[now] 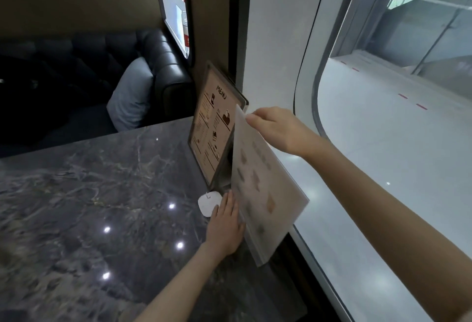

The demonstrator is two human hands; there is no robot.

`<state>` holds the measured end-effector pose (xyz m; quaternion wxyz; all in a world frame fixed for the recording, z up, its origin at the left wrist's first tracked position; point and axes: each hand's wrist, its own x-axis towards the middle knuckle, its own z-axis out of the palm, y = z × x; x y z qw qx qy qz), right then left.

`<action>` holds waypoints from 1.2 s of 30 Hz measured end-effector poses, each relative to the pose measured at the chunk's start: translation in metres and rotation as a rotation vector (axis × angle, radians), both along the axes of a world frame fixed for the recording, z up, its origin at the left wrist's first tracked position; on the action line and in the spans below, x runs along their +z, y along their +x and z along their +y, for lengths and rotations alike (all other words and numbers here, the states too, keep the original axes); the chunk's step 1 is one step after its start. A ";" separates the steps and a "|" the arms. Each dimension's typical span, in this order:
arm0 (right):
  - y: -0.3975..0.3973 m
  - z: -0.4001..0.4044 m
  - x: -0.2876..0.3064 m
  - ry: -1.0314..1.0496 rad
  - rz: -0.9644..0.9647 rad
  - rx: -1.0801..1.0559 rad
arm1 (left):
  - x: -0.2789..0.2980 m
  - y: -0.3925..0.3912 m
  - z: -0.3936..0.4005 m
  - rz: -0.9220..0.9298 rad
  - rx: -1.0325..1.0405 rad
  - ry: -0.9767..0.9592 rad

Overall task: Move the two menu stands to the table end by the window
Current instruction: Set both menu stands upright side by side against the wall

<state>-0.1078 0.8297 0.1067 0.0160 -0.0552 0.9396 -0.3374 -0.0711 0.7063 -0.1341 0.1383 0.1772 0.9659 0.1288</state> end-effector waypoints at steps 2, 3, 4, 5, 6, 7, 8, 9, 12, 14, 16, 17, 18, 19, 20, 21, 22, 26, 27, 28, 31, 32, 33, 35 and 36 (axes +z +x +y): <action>0.006 0.001 -0.007 0.013 -0.006 -0.007 | -0.009 0.007 0.002 -0.016 -0.046 -0.050; 0.009 0.002 -0.010 0.012 -0.004 -0.019 | -0.013 0.010 0.003 -0.026 -0.069 -0.072; 0.010 0.002 -0.013 0.004 -0.003 -0.034 | -0.016 0.012 0.004 -0.039 -0.085 -0.089; 0.011 0.002 -0.015 -0.005 0.002 -0.048 | -0.019 0.014 0.005 -0.062 -0.097 -0.099; 0.012 0.002 -0.016 -0.007 0.016 -0.062 | -0.021 0.016 0.006 -0.092 -0.108 -0.100; 0.013 0.002 -0.016 0.002 0.038 -0.075 | -0.023 0.018 0.006 -0.121 -0.116 -0.094; 0.014 0.001 -0.016 0.021 0.066 -0.086 | -0.024 0.019 0.006 -0.139 -0.119 -0.086; 0.014 0.000 -0.015 0.043 0.097 -0.094 | -0.025 0.021 0.006 -0.148 -0.119 -0.077; 0.015 0.000 -0.014 0.082 0.182 -0.116 | -0.027 0.021 0.004 -0.166 -0.126 -0.064; 0.014 0.001 -0.014 0.090 0.204 -0.125 | -0.026 0.019 0.004 -0.172 -0.132 -0.072; 0.013 0.003 -0.012 0.087 0.204 -0.138 | -0.023 0.018 0.004 -0.162 -0.139 -0.082; 0.012 0.004 -0.010 0.076 0.204 -0.141 | -0.021 0.018 0.004 -0.153 -0.142 -0.080; 0.012 0.005 -0.007 0.063 0.206 -0.142 | -0.019 0.019 0.003 -0.145 -0.144 -0.069; 0.012 0.006 -0.005 0.055 0.208 -0.145 | -0.018 0.020 0.001 -0.132 -0.146 -0.053; 0.011 0.007 -0.002 0.048 0.211 -0.149 | -0.017 0.021 -0.001 -0.115 -0.152 -0.041; 0.010 0.008 0.001 0.036 0.215 -0.152 | -0.017 0.022 -0.003 -0.096 -0.159 -0.038; 0.009 0.008 0.003 0.023 0.218 -0.151 | -0.018 0.023 -0.007 -0.080 -0.162 -0.040; 0.002 0.006 0.000 0.015 0.216 -0.162 | -0.021 0.023 -0.021 -0.070 -0.132 -0.036; 0.000 0.005 -0.001 0.015 0.214 -0.175 | -0.021 0.022 -0.024 -0.082 -0.116 -0.028; -0.002 0.004 -0.003 0.013 0.211 -0.188 | -0.021 0.022 -0.026 -0.097 -0.100 -0.018; -0.006 0.001 -0.008 0.011 0.204 -0.218 | -0.023 0.020 -0.031 -0.135 -0.074 -0.002; -0.007 0.001 -0.010 0.009 0.202 -0.222 | -0.023 0.019 -0.032 -0.138 -0.071 -0.004; -0.008 0.001 -0.011 0.006 0.199 -0.223 | -0.024 0.018 -0.033 -0.138 -0.071 -0.007; -0.009 0.002 -0.014 0.002 0.196 -0.219 | -0.025 0.017 -0.034 -0.141 -0.072 -0.008; -0.010 0.003 -0.015 0.004 0.196 -0.217 | -0.026 0.017 -0.034 -0.146 -0.072 -0.004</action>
